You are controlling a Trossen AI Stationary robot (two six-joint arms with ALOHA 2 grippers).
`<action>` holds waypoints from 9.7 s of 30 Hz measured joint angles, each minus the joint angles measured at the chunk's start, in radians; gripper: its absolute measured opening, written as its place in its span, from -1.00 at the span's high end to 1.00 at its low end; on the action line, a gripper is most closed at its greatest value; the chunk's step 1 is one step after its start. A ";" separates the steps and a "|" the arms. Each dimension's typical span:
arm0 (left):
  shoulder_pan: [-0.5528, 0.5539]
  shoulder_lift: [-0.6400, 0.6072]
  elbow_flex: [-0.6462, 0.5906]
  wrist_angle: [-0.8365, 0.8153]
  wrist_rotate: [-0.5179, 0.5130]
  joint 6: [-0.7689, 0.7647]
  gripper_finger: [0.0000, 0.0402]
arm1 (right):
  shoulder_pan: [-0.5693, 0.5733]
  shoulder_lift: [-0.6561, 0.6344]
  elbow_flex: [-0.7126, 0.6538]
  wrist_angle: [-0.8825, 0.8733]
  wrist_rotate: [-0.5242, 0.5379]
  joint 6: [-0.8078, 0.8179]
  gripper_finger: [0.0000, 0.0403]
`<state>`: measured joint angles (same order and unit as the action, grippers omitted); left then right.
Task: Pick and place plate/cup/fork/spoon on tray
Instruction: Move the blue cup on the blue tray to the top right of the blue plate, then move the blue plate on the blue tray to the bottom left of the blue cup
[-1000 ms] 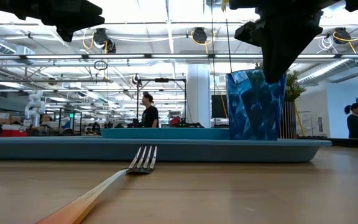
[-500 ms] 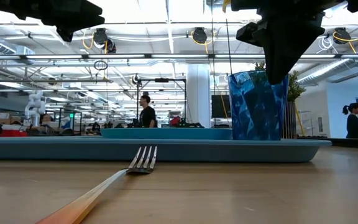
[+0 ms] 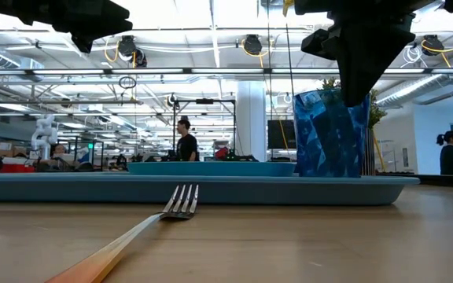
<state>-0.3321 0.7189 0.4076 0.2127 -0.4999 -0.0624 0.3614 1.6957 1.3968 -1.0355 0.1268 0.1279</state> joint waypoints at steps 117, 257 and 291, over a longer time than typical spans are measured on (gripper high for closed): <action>0.000 0.000 0.000 -0.002 0.000 0.008 0.32 | -0.500 -0.003 0.110 -0.081 -0.027 -0.197 1.00; -0.002 0.000 0.000 0.025 0.001 0.046 0.32 | -0.146 0.222 -0.110 0.600 0.054 -0.005 0.38; -0.001 0.000 0.000 0.025 0.000 0.050 0.32 | -0.107 0.222 -0.121 0.628 0.004 0.007 0.91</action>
<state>-0.3335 0.7192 0.4072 0.2375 -0.4998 -0.0128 0.2547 1.9179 1.2762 -0.4072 0.1312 0.1353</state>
